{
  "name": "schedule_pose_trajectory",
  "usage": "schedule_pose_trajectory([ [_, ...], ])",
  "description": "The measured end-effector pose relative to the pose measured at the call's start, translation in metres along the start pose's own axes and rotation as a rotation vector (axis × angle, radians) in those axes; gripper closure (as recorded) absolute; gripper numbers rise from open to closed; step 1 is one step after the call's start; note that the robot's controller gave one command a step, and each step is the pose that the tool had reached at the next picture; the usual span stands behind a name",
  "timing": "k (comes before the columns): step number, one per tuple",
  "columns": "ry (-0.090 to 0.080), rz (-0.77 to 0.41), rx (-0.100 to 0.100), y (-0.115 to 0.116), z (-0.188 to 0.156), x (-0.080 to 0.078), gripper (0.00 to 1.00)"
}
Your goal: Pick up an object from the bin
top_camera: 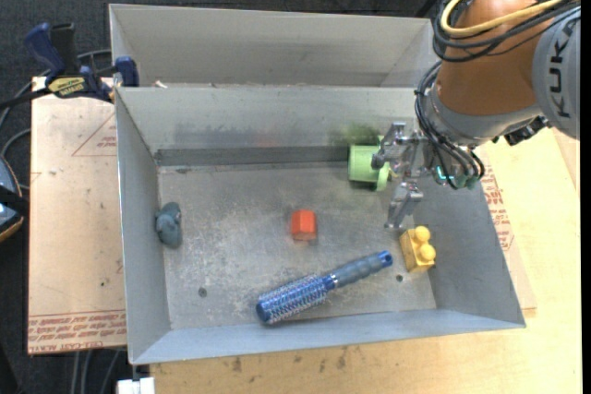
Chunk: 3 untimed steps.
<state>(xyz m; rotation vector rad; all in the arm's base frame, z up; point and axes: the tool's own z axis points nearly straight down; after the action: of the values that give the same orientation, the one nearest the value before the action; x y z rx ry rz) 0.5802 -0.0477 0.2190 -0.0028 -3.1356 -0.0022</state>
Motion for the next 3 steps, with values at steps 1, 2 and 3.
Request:
schedule_pose_trajectory([
  [1,0.002,0.124,-0.002,0.064,0.101,0.021,0.00],
  [2,-0.032,0.091,-0.001,0.065,0.134,0.073,0.00],
  [3,-0.005,-0.088,0.002,0.100,0.145,-0.007,0.00],
])
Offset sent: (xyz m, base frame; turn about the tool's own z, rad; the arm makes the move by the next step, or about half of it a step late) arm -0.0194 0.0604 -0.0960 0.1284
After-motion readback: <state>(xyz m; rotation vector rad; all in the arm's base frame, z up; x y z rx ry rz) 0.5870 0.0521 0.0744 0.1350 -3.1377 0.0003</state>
